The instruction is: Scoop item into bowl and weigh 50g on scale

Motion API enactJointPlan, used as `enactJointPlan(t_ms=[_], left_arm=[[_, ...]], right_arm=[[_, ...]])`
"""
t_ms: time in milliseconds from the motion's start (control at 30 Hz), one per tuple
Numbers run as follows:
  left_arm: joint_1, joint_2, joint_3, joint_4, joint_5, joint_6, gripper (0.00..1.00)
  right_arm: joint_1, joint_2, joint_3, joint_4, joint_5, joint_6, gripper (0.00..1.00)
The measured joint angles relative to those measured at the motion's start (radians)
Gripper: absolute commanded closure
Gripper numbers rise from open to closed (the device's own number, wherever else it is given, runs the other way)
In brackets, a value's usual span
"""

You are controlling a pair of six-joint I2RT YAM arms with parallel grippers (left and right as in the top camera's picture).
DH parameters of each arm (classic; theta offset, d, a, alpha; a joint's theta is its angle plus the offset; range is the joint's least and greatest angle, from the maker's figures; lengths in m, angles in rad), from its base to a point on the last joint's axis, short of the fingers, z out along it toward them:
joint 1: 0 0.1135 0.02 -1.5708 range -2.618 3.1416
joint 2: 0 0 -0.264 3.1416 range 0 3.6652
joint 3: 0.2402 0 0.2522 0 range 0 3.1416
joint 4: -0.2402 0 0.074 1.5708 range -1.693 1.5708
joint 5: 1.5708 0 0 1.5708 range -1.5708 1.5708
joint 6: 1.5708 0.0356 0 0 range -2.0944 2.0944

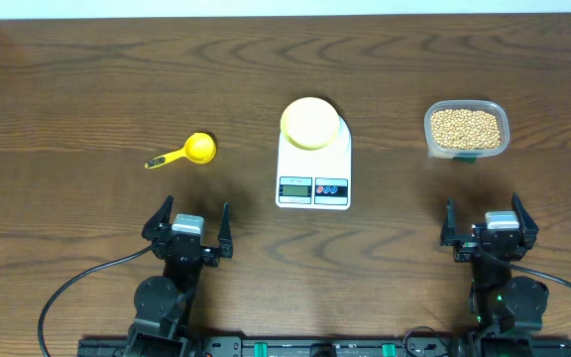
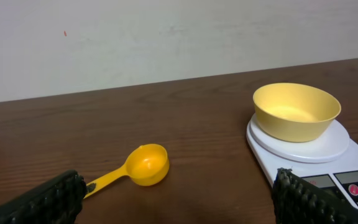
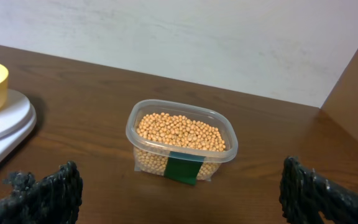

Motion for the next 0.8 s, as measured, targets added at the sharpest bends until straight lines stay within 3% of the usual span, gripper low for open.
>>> enactJointPlan(t_ms=[167, 800], left_arm=[[0.223, -0.001, 0.004, -0.005, 0.001, -0.001, 0.03], [0.225, -0.001, 0.004, -0.006, 0.003, -0.001, 0.02]], right_arm=[[0.001, 0.0, 0.0, 0.0, 0.0, 0.0, 0.01], [0.001, 0.0, 0.0, 0.0, 0.0, 0.0, 0.01]])
